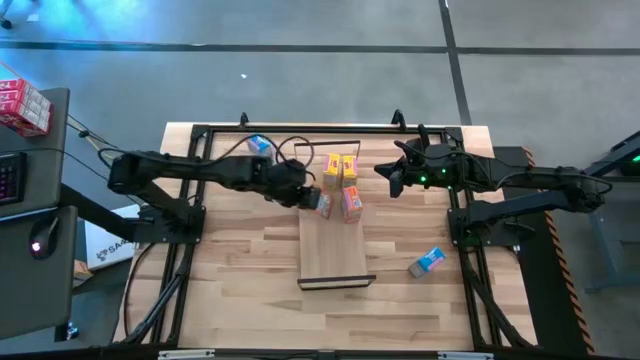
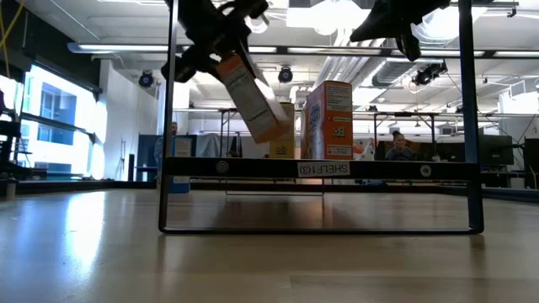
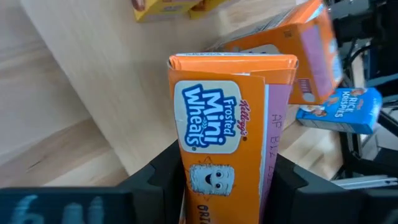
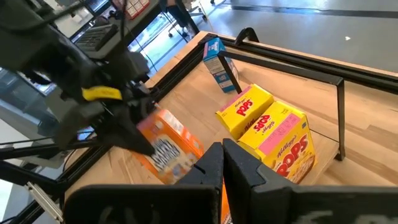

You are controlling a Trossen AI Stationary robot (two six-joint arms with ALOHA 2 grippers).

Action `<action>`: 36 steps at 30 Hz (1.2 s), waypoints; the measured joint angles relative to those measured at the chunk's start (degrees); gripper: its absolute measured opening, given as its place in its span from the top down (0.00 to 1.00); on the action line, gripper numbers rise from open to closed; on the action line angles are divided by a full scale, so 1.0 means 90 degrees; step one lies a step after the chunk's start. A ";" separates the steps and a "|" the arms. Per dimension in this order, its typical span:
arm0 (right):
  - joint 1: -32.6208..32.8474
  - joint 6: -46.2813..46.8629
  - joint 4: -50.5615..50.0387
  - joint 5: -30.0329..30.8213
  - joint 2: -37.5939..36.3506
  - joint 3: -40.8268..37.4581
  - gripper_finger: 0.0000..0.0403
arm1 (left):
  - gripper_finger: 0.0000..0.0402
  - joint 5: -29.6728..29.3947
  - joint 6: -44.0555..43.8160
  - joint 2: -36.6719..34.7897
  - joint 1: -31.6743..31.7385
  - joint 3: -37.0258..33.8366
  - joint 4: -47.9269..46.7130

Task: Stack cereal on shelf
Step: Stack the orange cereal box on the shelf aligned with the other orange cereal box

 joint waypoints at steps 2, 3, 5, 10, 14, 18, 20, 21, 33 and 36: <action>0.0000 0.0000 0.0002 0.0000 0.0000 0.0000 1.00 | 0.66 0.0038 -0.0026 0.0149 -0.0040 0.0000 0.0049; -0.0002 -0.0004 0.0005 0.0000 0.0000 0.0000 1.00 | 0.65 0.0067 -0.0008 0.0200 -0.0062 -0.0001 0.0035; -0.0001 -0.0010 0.0005 0.0000 0.0000 0.0000 1.00 | 0.64 0.0056 0.0025 0.0239 -0.0097 -0.0002 0.0054; 0.0000 -0.0015 0.0007 0.0037 0.0000 0.0000 1.00 | 0.61 -0.0408 0.0191 0.0192 -0.0147 -0.0002 -0.0041; 0.0000 -0.0017 0.0007 0.0045 0.0000 0.0000 1.00 | 0.58 -0.0518 0.0217 0.0190 -0.0191 -0.0002 -0.0152; 0.0000 -0.0017 0.0007 0.0047 0.0000 0.0000 1.00 | 0.53 -0.0581 0.0307 0.0205 -0.0284 -0.0002 -0.0111; 0.0000 -0.0017 0.0007 0.0049 0.0000 0.0000 1.00 | 0.51 -0.0687 0.0354 0.0230 -0.0299 -0.0002 -0.0126; -0.0002 -0.0017 0.0007 0.0049 0.0000 0.0000 1.00 | 0.50 -0.0716 0.0393 0.0231 -0.0301 -0.0002 -0.0123; -0.0002 -0.0019 0.0007 0.0063 0.0000 0.0000 1.00 | 0.40 -0.0567 0.0473 0.0227 -0.0299 -0.0002 0.0261; -0.0002 -0.0019 0.0007 0.0063 0.0000 0.0000 1.00 | 0.40 -0.0445 0.0476 0.0182 -0.0269 -0.0002 0.0578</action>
